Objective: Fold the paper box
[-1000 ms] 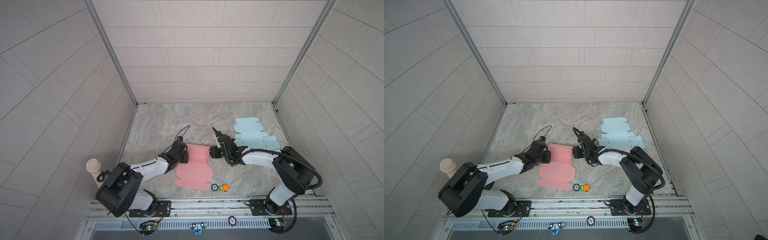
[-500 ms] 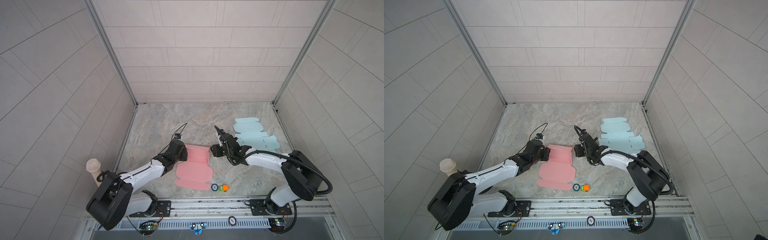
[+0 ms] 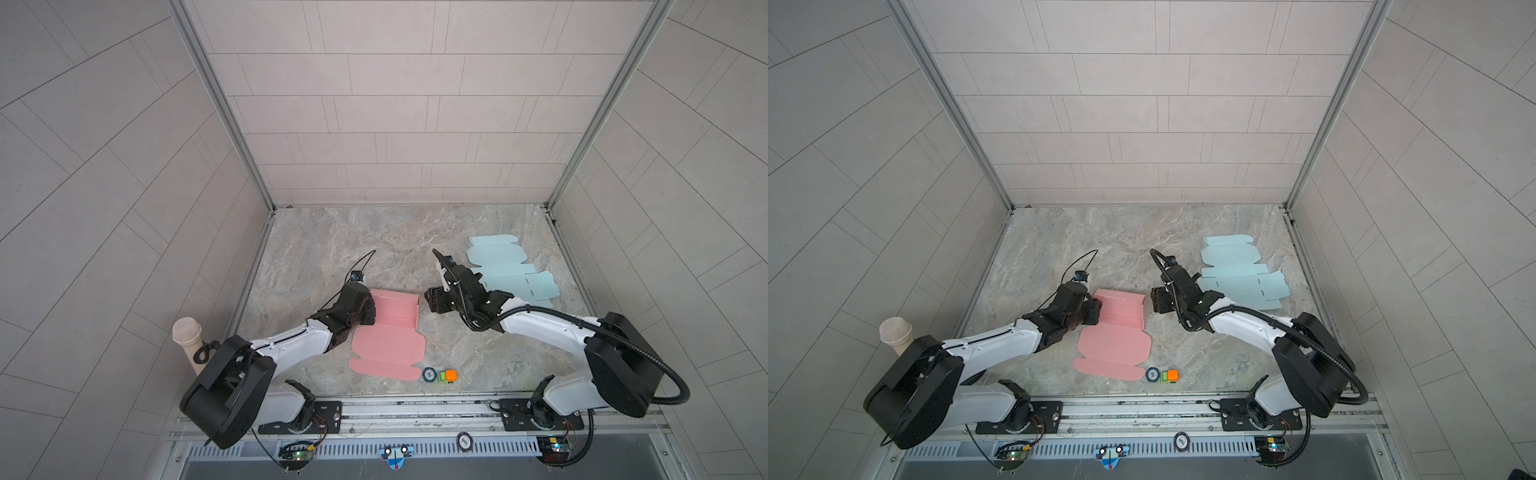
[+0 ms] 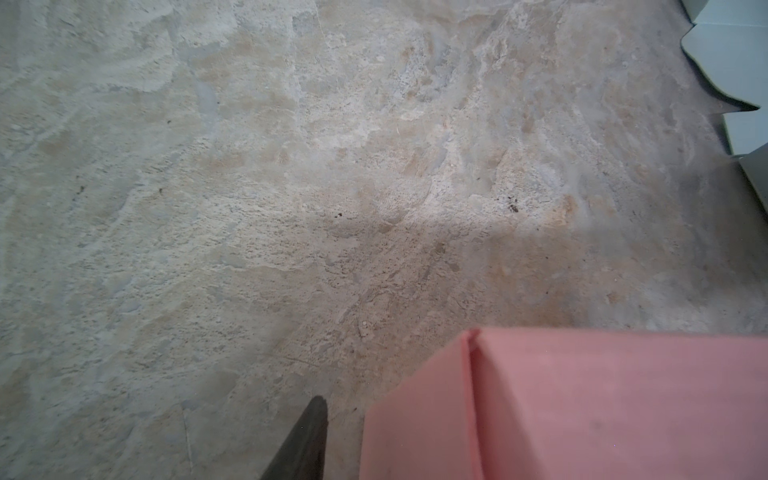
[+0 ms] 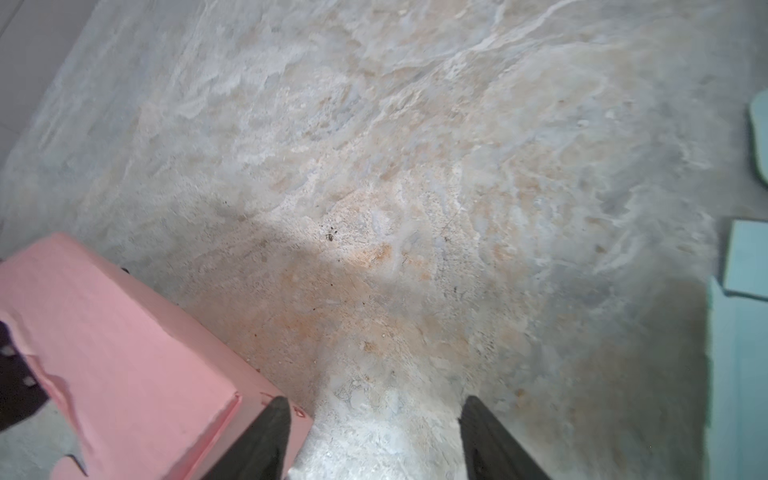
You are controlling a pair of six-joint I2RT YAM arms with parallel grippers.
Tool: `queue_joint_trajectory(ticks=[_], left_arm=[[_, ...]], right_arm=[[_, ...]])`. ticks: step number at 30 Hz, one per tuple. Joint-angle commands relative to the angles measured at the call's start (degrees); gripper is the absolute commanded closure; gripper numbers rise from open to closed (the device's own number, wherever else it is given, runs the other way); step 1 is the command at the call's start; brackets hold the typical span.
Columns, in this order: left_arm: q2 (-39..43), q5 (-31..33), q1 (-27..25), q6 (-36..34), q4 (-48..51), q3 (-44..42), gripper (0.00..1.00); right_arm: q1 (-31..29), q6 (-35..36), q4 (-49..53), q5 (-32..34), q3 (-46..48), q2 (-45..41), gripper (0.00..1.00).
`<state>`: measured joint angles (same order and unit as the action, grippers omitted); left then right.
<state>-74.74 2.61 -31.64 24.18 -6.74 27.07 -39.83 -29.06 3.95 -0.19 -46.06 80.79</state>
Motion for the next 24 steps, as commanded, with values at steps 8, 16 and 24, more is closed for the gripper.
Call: queue_joint_trajectory(ticks=[8, 16, 24], left_arm=[[2.1, -0.5, -0.1, 2.1, 3.3, -0.8, 0.57], [3.9, -3.5, -0.1, 5.7, -1.7, -5.3, 0.41], [4.5, -4.6, 0.3, 7.9, -6.6, -8.6, 0.34]], right_arm=[[-7.4, 16.6, 13.3, -0.5, -14.3, 0.3, 0.07], [-12.2, 25.7, 21.1, -2.8, -25.7, 11.9, 0.05], [-14.1, 29.4, 26.6, 4.4, -32.0, 18.7, 0.07]])
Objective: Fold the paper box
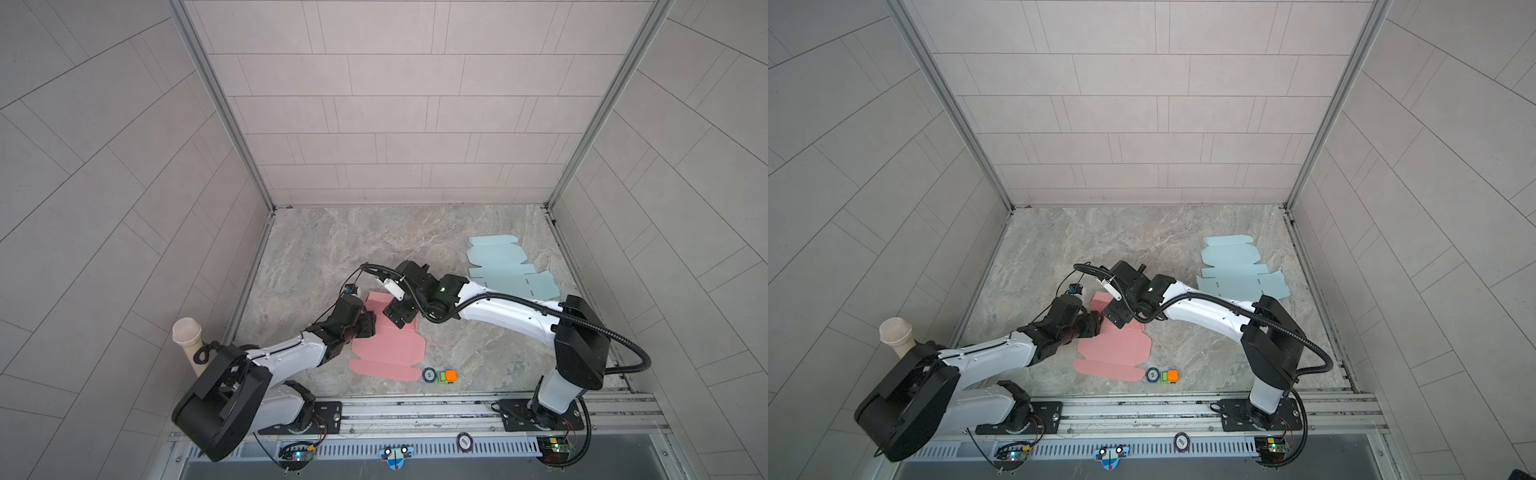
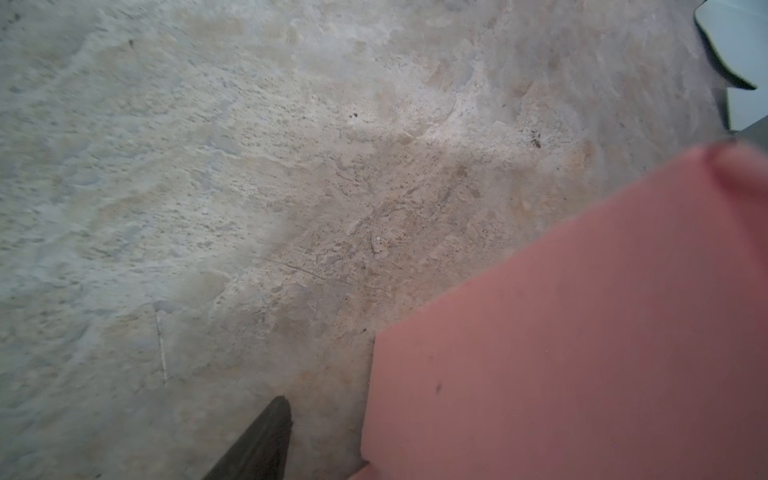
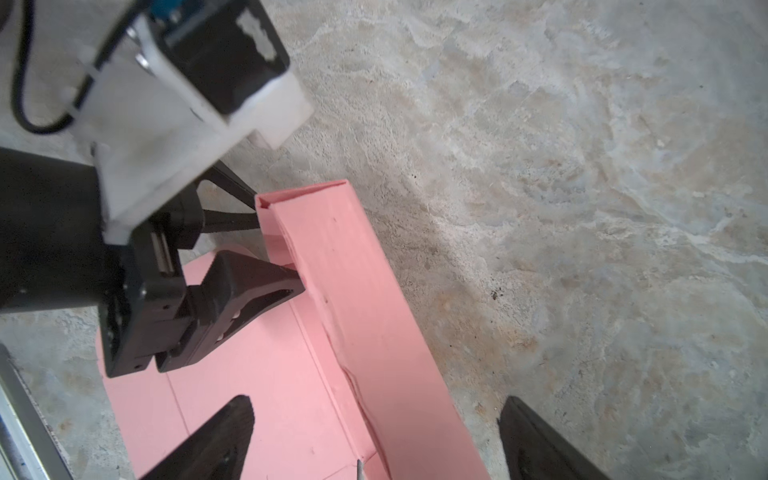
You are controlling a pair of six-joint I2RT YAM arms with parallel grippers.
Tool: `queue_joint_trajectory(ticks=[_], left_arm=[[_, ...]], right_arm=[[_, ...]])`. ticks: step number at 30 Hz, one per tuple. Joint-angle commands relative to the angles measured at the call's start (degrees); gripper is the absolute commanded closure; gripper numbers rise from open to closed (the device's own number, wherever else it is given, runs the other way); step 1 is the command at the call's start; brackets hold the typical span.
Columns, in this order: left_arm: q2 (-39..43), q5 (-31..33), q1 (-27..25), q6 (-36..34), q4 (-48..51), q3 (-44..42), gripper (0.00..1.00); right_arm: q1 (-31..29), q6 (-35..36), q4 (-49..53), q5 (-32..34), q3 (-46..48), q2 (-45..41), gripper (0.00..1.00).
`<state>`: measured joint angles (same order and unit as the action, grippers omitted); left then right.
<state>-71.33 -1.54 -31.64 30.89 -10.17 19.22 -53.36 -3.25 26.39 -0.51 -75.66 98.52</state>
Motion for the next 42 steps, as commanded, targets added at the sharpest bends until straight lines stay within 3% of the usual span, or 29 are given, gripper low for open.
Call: queue_joint_trajectory(ticks=[1, 5, 16, 21, 38, 42], left_arm=[[1.3, -0.5, 0.3, 1.3, -3.6, -1.1, 0.33], [3.0, -1.4, 0.6, 1.2, -3.4, -1.6, 0.32], [10.1, -1.3, 0.6, 1.4, 1.3, -2.6, 0.29], [12.9, -2.1, 0.6, 0.7, 4.6, -2.1, 0.24], [26.8, 0.1, 0.6, -3.2, 20.5, 3.0, 0.19], [28.9, 0.0, 0.6, -3.1, 24.1, 4.3, 0.09]], right_arm=[[-1.1, 4.3, 4.9, 7.1, -3.1, 1.8, 0.07], [-2.1, 5.5, 7.9, 13.4, -6.5, 5.1, 0.14], [-2.5, 6.9, 9.3, 16.7, -10.6, 9.0, 0.52], [-1.9, 6.1, 8.8, 17.4, -10.3, 9.5, 0.64], [5.5, 3.4, 6.0, 10.0, -8.1, 11.9, 0.83], [8.2, 1.8, 4.6, 5.8, -7.0, 11.9, 0.86]])
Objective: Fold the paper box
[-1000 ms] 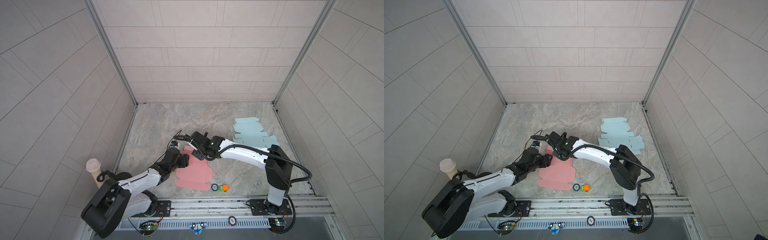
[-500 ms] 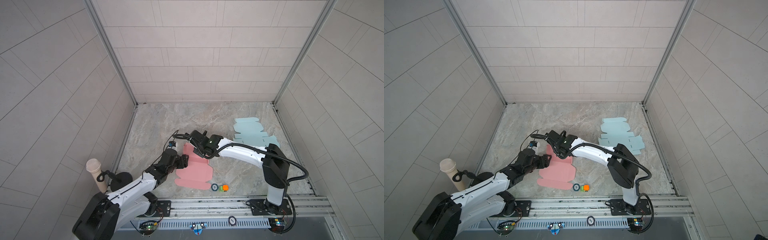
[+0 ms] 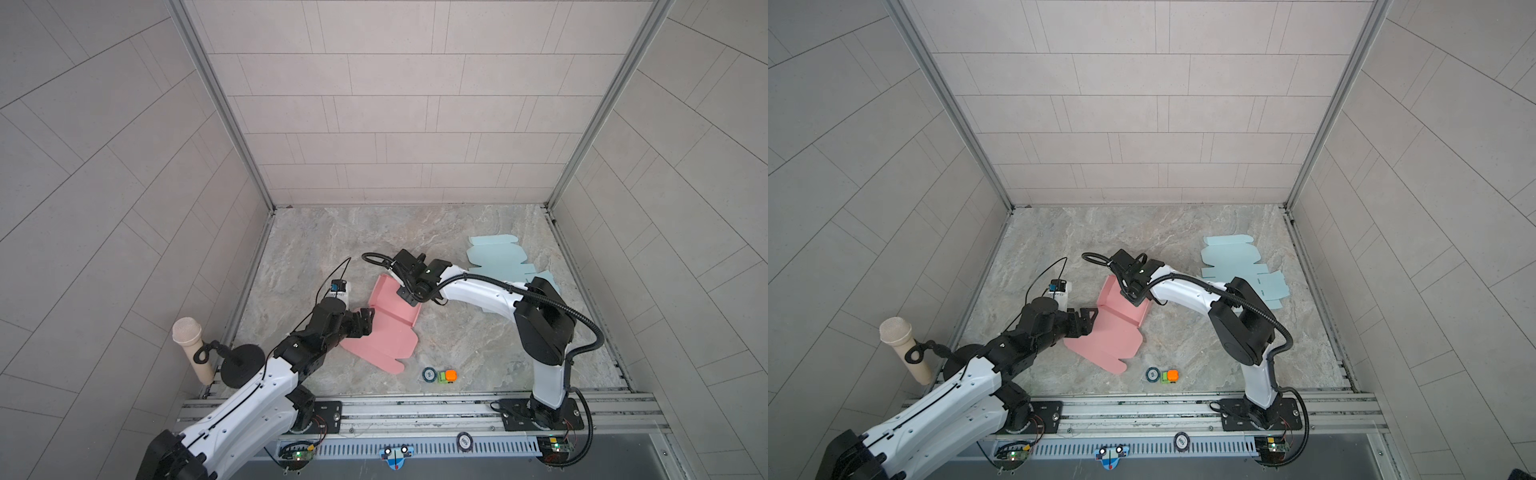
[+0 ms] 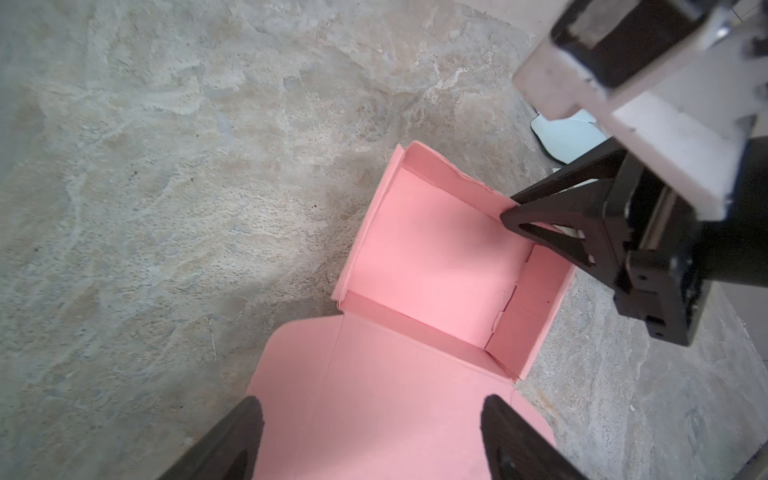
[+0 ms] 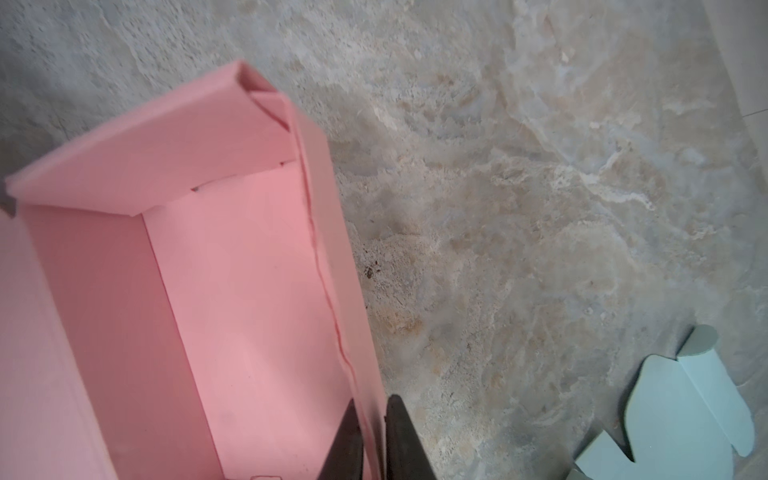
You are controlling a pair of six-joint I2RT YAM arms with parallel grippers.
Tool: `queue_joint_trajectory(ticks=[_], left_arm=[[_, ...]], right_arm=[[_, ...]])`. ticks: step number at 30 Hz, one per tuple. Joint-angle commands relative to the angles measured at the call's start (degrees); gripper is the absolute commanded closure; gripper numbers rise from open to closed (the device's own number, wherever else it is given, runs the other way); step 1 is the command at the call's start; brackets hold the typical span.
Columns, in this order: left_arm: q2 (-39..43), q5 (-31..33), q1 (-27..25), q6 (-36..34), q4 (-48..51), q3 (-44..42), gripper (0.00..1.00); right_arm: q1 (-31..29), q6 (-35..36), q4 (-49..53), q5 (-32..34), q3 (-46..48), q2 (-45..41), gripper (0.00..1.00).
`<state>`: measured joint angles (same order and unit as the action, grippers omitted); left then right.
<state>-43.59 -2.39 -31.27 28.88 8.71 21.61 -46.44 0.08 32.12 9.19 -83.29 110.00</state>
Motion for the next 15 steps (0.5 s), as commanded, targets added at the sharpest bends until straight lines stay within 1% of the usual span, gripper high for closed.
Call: queue_joint_trajectory(ticks=[1, 3, 8, 11, 13, 15], left_arm=[[1.7, 0.8, 0.2, -1.0, 6.3, 2.4, 0.07], [3.0, 0.6, 0.2, -0.7, 8.5, 3.2, 0.0], [5.6, 0.6, 0.2, 1.0, 14.1, 4.6, 0.0], [6.4, 1.3, 0.2, 3.6, 15.8, 4.0, 0.0], [7.7, 1.9, 0.2, 6.1, 14.9, 2.4, 0.0], [7.6, 0.4, 0.2, 8.4, 11.9, 0.8, 0.0]], right_arm=[[2.1, -2.0, -1.2, -5.2, 0.8, 0.7, 0.87], [3.2, -2.6, -1.4, -6.5, 1.0, 1.0, 0.88], [4.7, -3.6, -1.2, -7.5, 1.2, 1.8, 0.89], [5.3, -4.3, -1.2, -8.4, 1.3, 2.5, 0.89], [5.6, -4.7, -1.1, -8.7, 1.2, 3.2, 0.89], [5.6, -4.9, -1.2, -9.1, 1.3, 3.6, 0.89]])
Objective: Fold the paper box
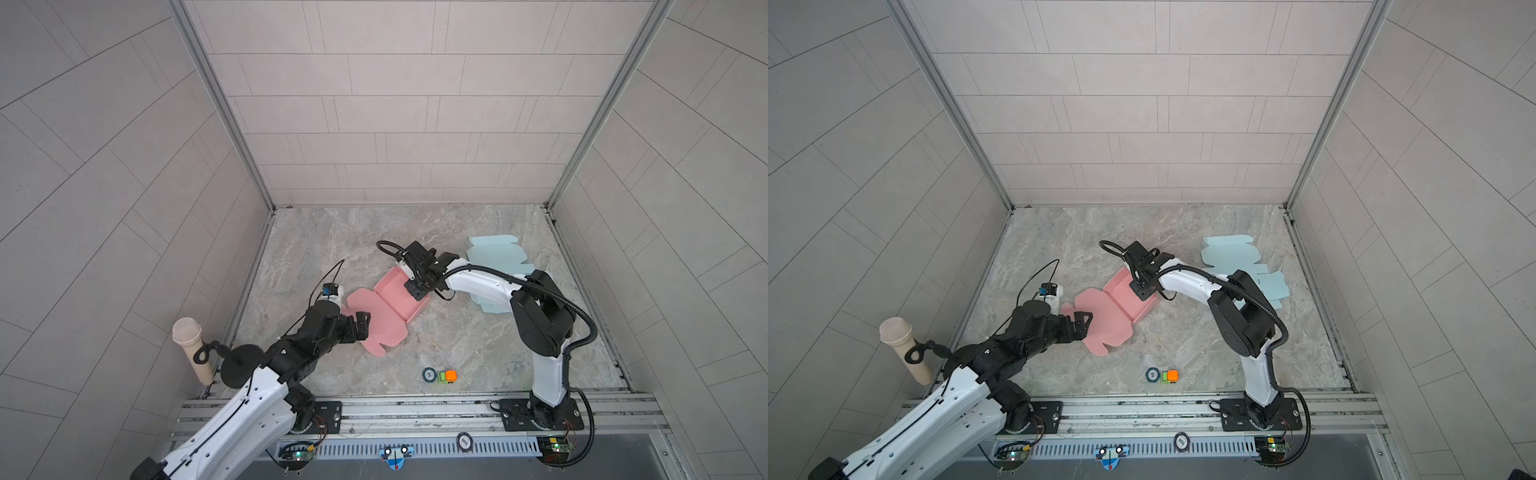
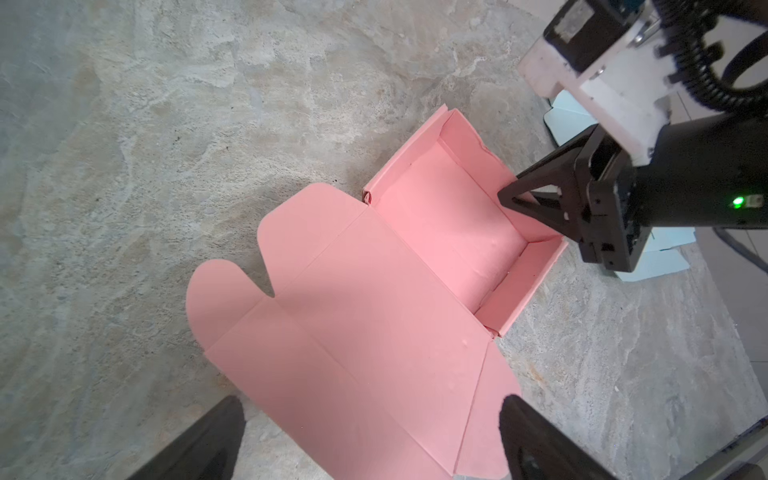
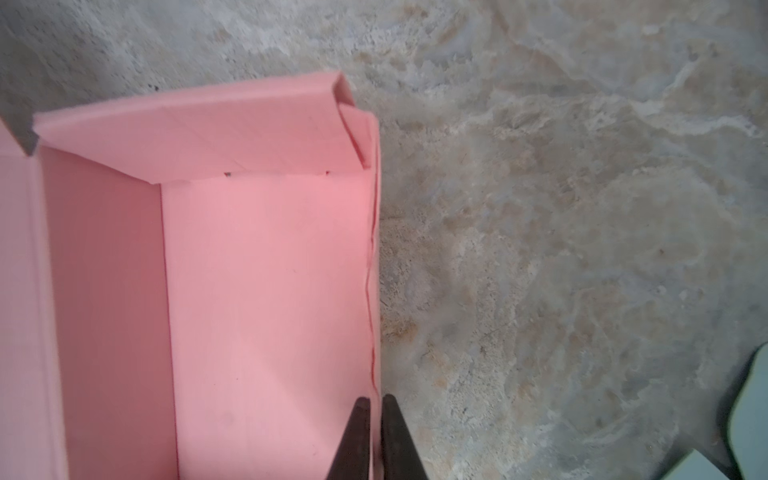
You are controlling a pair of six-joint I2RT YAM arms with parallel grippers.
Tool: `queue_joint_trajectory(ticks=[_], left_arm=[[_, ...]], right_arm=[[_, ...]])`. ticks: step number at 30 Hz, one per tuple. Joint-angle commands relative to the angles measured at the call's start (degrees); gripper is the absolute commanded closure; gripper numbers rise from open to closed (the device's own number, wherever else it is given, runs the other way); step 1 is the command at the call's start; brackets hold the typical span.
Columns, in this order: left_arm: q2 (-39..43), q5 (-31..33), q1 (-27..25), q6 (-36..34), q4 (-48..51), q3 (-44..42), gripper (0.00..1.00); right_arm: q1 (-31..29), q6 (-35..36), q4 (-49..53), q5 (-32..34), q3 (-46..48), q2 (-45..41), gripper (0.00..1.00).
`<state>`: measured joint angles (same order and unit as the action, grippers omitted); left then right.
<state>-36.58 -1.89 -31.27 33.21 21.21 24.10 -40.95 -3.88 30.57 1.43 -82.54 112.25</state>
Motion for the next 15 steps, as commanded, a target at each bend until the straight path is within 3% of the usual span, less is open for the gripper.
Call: queue_joint_trajectory(ticks=[1, 8, 11, 15], left_arm=[[-0.2, -0.6, 0.2, 5.0, -1.8, -2.4, 0.0], [-4.6, -4.1, 0.2, 10.8, -12.3, -6.9, 0.02], [-6.1, -5.3, 0.2, 11.0, -14.4, -6.8, 0.09], [-6.8, -5.6, 0.2, 10.7, -15.0, -5.9, 0.3]], right_arm=[[0.1, -1.1, 0.2, -1.5, 0.8, 1.2, 0.89], [0.3, -1.5, -0.2, -2.8, 1.2, 1.5, 0.89], [0.3, -1.8, -0.5, -3.4, 1.4, 1.3, 0.89], [-0.1, -2.0, -0.6, -4.4, 1.4, 1.1, 0.88]])
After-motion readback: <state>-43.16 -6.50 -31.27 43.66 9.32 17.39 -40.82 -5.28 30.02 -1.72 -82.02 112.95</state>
